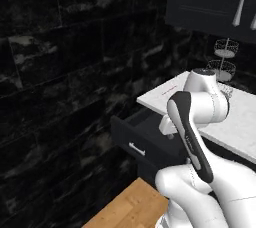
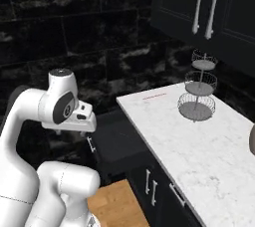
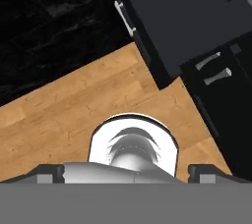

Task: Pick the ladle from the drawer and place it on the counter.

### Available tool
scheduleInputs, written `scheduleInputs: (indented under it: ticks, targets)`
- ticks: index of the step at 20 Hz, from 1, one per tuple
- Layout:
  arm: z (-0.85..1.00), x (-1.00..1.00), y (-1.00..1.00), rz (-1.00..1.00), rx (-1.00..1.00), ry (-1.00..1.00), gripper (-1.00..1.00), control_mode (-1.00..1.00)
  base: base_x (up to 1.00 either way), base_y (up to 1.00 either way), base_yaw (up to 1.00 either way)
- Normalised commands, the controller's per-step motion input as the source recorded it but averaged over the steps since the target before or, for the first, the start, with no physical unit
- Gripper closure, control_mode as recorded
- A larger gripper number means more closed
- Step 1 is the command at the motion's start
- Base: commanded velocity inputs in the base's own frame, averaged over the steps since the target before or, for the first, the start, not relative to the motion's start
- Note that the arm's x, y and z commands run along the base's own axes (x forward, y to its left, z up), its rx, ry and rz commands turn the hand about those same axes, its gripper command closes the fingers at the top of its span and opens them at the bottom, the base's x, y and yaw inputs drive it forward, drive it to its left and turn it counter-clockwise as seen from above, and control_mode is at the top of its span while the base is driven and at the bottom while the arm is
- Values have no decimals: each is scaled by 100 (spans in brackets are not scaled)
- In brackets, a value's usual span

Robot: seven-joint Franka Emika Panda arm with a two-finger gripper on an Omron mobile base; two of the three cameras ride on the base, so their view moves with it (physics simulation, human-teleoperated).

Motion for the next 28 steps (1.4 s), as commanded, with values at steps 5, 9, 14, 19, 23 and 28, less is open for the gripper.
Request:
scheduleInputs:
  ticks: [5,9,14,19,23,28]
  targets:
    - [0,0,0,0,0,0,-100,100,-16,-83,24]
    - [0,0,0,0,0,0,-100,100,33,-2,40]
    - [-2,47,-11,33,-1,23,-100,-100,0,0,0]
    - [-18,84,2,19,2,9,-100,-100,0,0,0]
    - [-53,32,7,13,-3,-4,-100,-100,0,0,0]
    - [-74,18,25,0,-9,0,-100,-100,0,0,0]
